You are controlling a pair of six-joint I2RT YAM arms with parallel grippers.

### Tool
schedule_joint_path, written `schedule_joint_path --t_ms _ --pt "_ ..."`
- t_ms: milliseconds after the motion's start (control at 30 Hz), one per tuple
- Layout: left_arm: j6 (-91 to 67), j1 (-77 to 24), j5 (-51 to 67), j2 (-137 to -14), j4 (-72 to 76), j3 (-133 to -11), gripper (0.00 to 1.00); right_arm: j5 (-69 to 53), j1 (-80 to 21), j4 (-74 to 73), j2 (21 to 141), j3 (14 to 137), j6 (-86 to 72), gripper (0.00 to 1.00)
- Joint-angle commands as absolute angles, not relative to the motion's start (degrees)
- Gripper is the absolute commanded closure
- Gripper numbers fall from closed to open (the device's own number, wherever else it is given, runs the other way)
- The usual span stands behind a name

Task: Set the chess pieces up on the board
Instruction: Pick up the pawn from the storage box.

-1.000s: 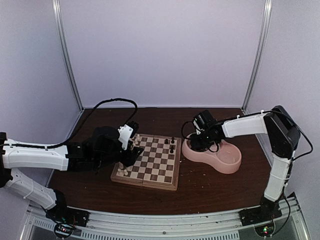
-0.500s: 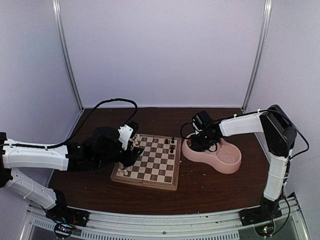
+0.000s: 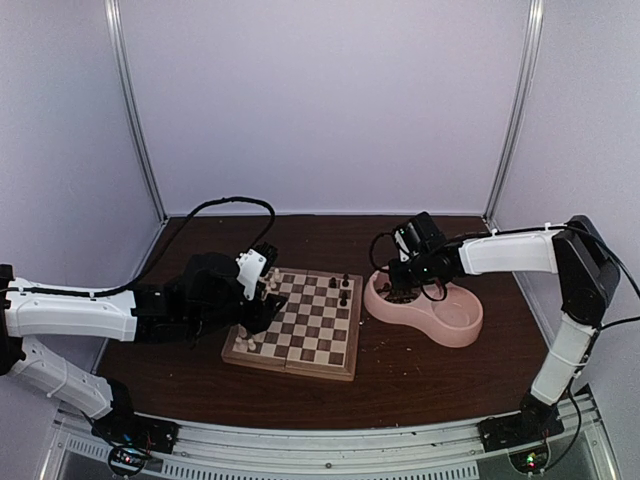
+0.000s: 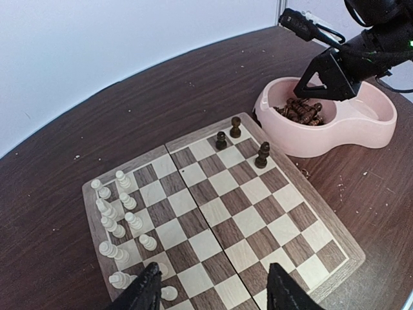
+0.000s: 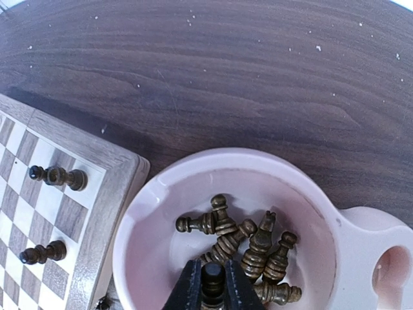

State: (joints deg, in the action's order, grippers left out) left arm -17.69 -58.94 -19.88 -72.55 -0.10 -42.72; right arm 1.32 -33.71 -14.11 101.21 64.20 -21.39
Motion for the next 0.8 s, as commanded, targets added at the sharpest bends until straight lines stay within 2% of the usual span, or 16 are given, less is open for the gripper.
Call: schedule_joint_path --t_ms 0,367,767 --pt "-18.19 -58.78 -19.95 -71.98 1.27 -43.41 0.44 1.85 -33.62 -12.42 99.53 63.16 -21.5 0.86" --pt "-18.36 -58.75 -19.76 -72.09 1.27 -43.52 0.44 0.17 -33.66 -9.63 97.4 61.17 -19.85 0.85" --pt "-21.09 -57.37 -19.32 -70.76 1.18 -42.65 0.41 -14.76 -40.26 12.13 86.67 49.18 -11.22 0.87"
